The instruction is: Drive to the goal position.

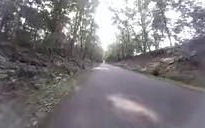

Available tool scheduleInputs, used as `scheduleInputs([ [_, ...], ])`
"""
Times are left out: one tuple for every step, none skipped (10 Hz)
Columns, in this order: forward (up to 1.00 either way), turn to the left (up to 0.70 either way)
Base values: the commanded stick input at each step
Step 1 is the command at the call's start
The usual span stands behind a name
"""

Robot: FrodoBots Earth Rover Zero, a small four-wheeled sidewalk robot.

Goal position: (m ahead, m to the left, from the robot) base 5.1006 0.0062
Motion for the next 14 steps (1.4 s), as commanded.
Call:
scheduleInputs([
  [0.7, 0.01],
  [0.7, 0.01],
  [0.7, 0.01],
  [0.7, 0.01],
  [0.7, 0.01],
  [0.7, 0.01],
  [0.7, 0.01],
  [0.7, 0.01],
  [0.7, 0.01],
  [0.7, 0.01],
  [0.7, 0.01],
  [0.7, 0.01],
  [0.7, 0.01],
  [0.7, 0.01],
])
